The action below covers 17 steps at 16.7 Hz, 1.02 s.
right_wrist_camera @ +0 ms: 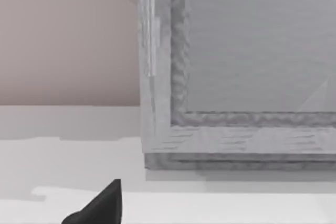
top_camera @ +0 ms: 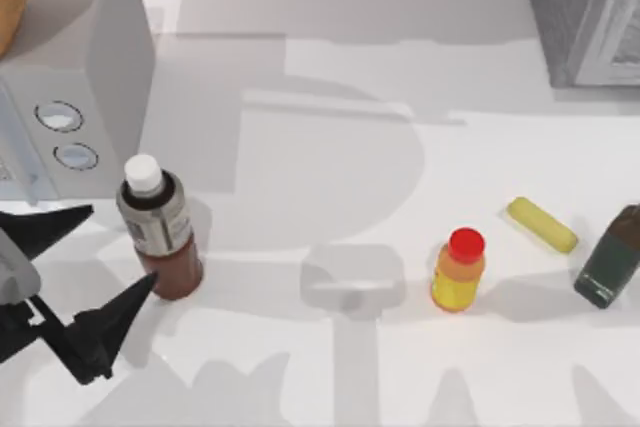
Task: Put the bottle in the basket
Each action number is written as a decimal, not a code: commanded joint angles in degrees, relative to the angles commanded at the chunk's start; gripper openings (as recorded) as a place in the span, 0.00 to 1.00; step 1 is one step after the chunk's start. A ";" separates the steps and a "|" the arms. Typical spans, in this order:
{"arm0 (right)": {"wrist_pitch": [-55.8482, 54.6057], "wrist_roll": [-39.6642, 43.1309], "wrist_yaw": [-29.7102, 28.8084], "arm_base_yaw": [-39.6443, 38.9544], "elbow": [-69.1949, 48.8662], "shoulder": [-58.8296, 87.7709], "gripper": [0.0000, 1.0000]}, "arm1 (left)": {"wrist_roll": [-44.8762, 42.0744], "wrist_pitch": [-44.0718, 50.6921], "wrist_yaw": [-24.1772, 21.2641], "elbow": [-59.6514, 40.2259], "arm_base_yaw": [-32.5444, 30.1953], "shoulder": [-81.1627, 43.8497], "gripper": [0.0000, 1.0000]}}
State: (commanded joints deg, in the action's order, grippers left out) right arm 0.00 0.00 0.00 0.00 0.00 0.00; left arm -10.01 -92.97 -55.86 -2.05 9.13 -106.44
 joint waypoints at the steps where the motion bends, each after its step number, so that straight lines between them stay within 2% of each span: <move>1: 0.00 0.00 0.00 0.00 0.00 0.00 1.00 | 0.00 0.00 0.00 0.00 0.00 0.00 1.00; 5: 0.00 0.00 0.00 0.00 0.00 0.00 1.00 | 0.74 0.03 2.19 -1.42 -2.32 -0.81 1.00; 12: 0.00 0.00 0.00 0.00 0.00 0.00 1.00 | 3.82 0.42 14.66 -10.11 -14.99 -6.62 1.00; 17: 0.00 0.00 0.00 0.00 0.00 0.00 1.00 | 4.00 0.49 15.55 -10.77 -15.89 -7.08 1.00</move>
State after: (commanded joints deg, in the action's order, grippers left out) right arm 0.00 0.00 0.00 0.00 0.00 0.00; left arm -6.01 -92.48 -40.31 -12.82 -6.76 -113.52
